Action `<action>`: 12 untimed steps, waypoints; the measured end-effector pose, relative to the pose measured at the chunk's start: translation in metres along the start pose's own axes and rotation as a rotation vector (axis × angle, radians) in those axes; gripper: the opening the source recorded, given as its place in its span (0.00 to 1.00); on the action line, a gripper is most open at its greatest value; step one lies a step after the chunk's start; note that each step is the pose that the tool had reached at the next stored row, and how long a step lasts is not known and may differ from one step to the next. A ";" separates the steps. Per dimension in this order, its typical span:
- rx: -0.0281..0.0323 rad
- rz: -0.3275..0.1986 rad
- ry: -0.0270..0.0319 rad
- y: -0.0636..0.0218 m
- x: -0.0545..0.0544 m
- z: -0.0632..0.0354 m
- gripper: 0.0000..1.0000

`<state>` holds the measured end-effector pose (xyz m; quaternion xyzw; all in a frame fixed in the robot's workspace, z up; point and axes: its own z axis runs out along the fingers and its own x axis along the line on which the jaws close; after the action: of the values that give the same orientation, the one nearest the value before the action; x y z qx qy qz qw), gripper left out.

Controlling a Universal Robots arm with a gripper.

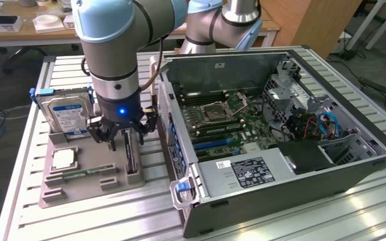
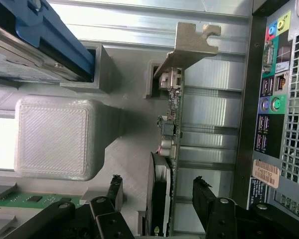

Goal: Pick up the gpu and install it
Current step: 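Pick up the gpu and move the gpu toward the slot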

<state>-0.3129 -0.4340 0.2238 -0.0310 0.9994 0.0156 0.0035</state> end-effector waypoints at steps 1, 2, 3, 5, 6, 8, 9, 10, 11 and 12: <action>0.0000 0.000 0.0000 0.0000 0.000 0.0001 0.67; 0.0000 0.000 0.0000 0.0000 0.000 0.0001 0.67; -0.0001 0.000 -0.0001 0.0000 0.000 0.0002 0.67; -0.0001 0.000 -0.0001 0.0000 0.000 0.0002 0.67; -0.0002 0.000 -0.0002 0.0000 0.000 0.0003 0.67; -0.0001 0.000 -0.0001 0.0000 0.000 0.0002 0.67; -0.0001 0.000 -0.0001 0.0000 0.000 0.0002 0.67; -0.0002 0.000 -0.0001 0.0000 0.000 0.0002 0.67; -0.0001 0.000 -0.0001 0.0000 0.000 0.0002 0.67; -0.0001 0.000 -0.0001 0.0000 0.000 0.0002 0.67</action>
<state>-0.3128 -0.4340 0.2235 -0.0310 0.9994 0.0156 0.0035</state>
